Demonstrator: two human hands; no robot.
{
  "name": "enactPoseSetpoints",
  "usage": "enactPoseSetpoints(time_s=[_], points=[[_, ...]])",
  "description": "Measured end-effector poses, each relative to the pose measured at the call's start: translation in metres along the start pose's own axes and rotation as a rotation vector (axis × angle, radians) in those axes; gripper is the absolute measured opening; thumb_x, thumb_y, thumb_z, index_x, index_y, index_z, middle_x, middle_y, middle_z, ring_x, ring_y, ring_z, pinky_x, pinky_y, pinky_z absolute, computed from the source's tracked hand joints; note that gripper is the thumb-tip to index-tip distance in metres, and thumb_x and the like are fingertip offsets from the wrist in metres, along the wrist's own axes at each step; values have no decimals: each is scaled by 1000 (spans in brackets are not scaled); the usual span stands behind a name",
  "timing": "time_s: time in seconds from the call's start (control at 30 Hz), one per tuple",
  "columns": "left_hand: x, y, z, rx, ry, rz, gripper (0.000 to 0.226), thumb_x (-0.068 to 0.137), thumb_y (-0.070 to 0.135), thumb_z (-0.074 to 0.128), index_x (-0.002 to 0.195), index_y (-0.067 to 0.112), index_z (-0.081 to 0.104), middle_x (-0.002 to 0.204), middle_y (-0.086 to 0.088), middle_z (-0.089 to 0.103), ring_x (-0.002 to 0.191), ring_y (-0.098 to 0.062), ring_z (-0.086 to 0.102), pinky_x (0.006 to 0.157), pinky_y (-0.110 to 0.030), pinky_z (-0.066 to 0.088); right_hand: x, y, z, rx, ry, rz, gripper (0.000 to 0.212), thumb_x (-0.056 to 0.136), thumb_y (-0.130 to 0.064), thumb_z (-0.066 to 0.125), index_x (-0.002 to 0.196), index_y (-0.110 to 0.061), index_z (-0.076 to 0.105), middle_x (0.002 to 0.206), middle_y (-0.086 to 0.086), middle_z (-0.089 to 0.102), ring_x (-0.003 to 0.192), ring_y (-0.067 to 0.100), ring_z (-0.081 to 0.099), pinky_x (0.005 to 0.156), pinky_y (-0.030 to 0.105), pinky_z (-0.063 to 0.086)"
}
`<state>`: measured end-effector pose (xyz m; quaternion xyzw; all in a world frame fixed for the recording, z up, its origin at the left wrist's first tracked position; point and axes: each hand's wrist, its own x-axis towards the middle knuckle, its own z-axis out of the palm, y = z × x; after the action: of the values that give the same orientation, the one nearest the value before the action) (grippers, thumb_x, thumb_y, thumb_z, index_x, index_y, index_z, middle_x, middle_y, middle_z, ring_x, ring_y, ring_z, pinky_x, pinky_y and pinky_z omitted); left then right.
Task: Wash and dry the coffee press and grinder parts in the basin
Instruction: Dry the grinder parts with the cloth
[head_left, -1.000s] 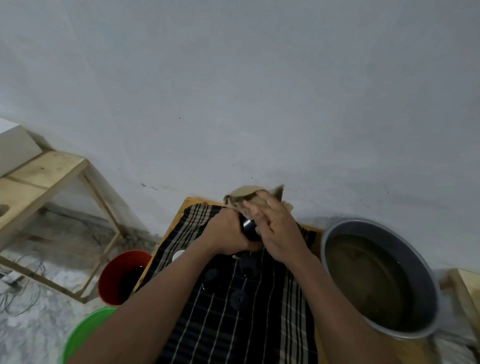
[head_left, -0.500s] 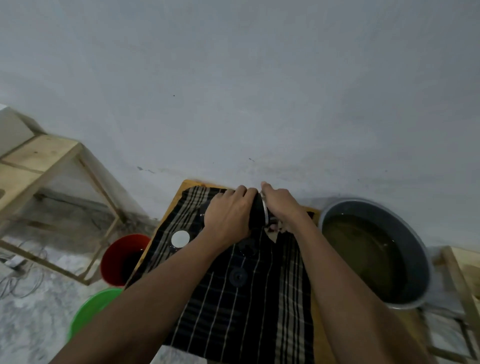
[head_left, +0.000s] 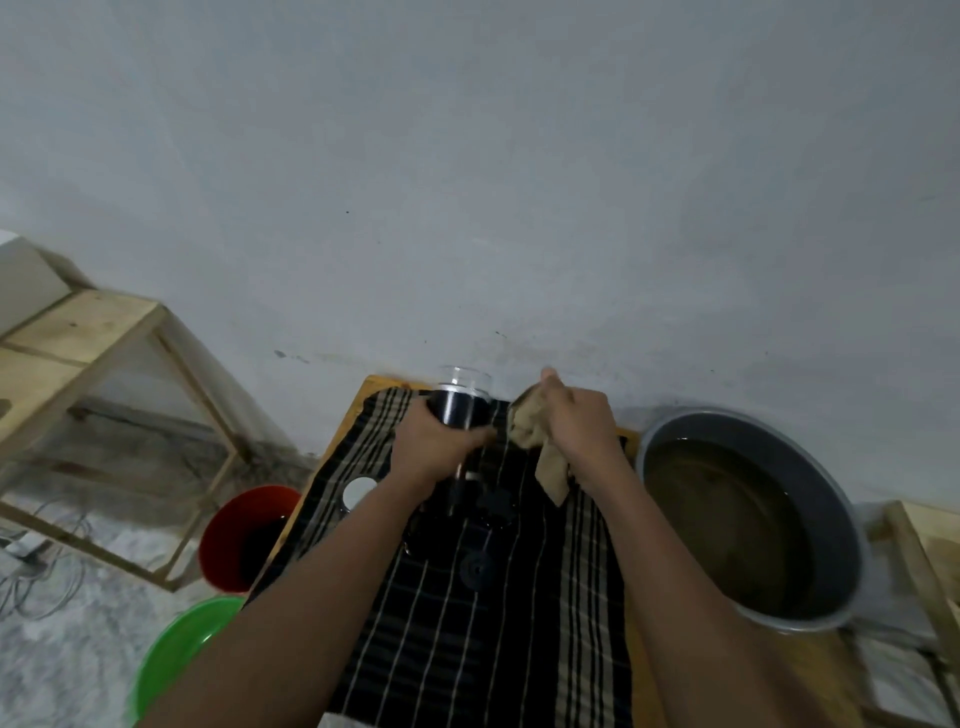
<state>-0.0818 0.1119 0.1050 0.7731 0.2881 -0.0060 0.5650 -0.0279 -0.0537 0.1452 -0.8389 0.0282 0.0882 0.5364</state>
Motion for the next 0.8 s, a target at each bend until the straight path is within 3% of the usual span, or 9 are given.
enactPoseSetpoints(time_s=[0.1,0.17,0.23,0.33,0.5,0.6,0.7,0.8], points=[[-1,26,-16,-795,-158,-363,49,76,30,86,112,5,66,95,-15,74,89,-38,73,83,-53,60,-5,1,-9,271,155,-53,56,106,-46,41,70,-10,63,53,-7,61,52,10,57,50,18,45],[0,43,-18,-1008,-167,-434,33,83,35,79,92,6,68,74,-12,73,73,-32,70,76,-48,59,-16,6,-2,342,212,-67,53,106,-48,38,85,-5,63,63,-1,59,60,16,55,57,24,47],[5,53,-17,-1064,-130,-398,33,83,37,79,90,7,66,69,-9,73,70,-29,69,76,-45,58,-31,9,16,332,213,-132,43,106,-46,38,97,-12,63,75,2,62,64,11,59,62,29,49],[8,59,-8,-1081,-123,-295,43,79,40,80,107,11,65,87,-8,74,79,-28,72,82,-49,60,-49,8,40,285,213,-217,24,106,-36,43,110,-15,55,87,-6,62,68,-8,61,60,12,47],[11,49,3,-1064,-9,-212,47,80,33,79,118,10,64,113,-12,74,98,-31,72,91,-55,57,-52,15,48,267,220,-312,20,105,-35,46,102,-18,56,80,-6,61,66,1,58,60,17,46],[10,48,4,-1155,-46,-241,43,74,33,85,107,10,68,101,-14,73,93,-34,70,91,-57,57,-50,23,50,215,91,-341,24,105,-42,42,110,-22,54,92,-3,60,79,2,58,71,20,46],[4,49,8,-1174,-36,-229,46,72,28,87,108,7,69,100,-15,74,93,-36,72,87,-59,58,-48,22,53,163,-7,-264,38,101,-58,32,125,-32,46,116,-3,59,104,3,57,88,21,45],[6,45,9,-1114,84,-168,54,73,19,88,120,3,67,114,-18,73,103,-38,72,85,-63,58,-37,19,51,220,-91,-16,52,101,-62,29,127,-24,54,118,-4,64,106,7,60,93,26,47]])
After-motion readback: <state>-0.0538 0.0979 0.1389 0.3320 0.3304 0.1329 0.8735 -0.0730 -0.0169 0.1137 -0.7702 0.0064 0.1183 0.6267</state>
